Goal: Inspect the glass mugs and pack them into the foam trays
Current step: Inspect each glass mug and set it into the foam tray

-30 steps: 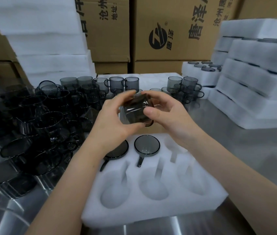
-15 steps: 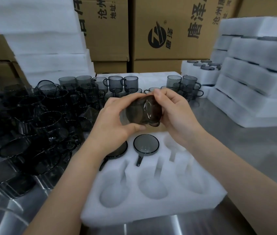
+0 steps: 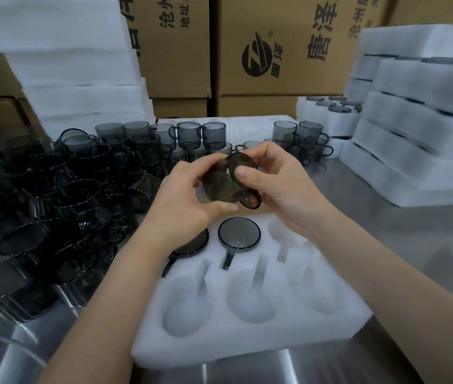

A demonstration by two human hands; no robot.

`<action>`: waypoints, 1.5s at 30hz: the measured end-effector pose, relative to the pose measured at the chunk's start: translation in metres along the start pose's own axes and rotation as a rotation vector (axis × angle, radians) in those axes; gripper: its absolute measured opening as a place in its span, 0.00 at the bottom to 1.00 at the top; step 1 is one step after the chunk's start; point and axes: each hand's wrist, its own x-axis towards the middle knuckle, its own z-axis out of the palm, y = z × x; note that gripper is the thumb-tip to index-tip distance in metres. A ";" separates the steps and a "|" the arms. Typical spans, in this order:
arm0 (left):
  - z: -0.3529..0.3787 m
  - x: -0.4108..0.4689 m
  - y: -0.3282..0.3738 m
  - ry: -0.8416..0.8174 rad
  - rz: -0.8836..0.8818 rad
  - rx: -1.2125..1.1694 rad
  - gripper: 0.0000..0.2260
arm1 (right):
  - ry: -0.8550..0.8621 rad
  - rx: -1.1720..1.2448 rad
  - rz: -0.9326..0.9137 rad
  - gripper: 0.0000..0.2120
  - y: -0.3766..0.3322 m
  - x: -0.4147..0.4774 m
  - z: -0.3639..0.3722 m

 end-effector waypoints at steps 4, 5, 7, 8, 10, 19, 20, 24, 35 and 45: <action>0.000 -0.001 0.003 -0.001 0.015 0.017 0.33 | 0.155 -0.090 -0.157 0.11 0.003 0.001 0.007; 0.001 -0.001 0.004 -0.009 0.022 0.012 0.33 | 0.176 -0.087 -0.171 0.13 0.003 0.001 0.008; 0.002 -0.002 0.005 -0.024 0.035 0.001 0.31 | 0.193 -0.079 -0.158 0.13 0.003 0.001 0.006; 0.002 -0.001 0.005 -0.021 0.038 -0.011 0.30 | 0.186 -0.057 -0.131 0.12 0.003 0.001 0.006; 0.002 -0.001 0.004 0.029 0.027 -0.050 0.28 | 0.161 0.019 -0.082 0.11 0.003 0.001 0.005; -0.002 0.001 0.004 0.162 0.019 -0.111 0.27 | -0.029 -0.068 0.095 0.18 0.003 -0.001 0.004; -0.002 0.001 0.004 0.160 0.021 -0.105 0.27 | -0.040 -0.046 0.100 0.17 0.002 -0.001 0.004; -0.002 0.000 0.007 0.157 0.013 -0.117 0.28 | -0.100 0.070 0.115 0.16 0.002 -0.001 0.003; -0.003 -0.001 0.009 0.132 -0.061 -0.303 0.18 | -0.190 0.134 -0.075 0.10 0.001 -0.004 0.003; 0.000 0.001 0.006 0.065 -0.037 -0.363 0.19 | -0.061 0.067 -0.069 0.15 0.001 -0.002 0.007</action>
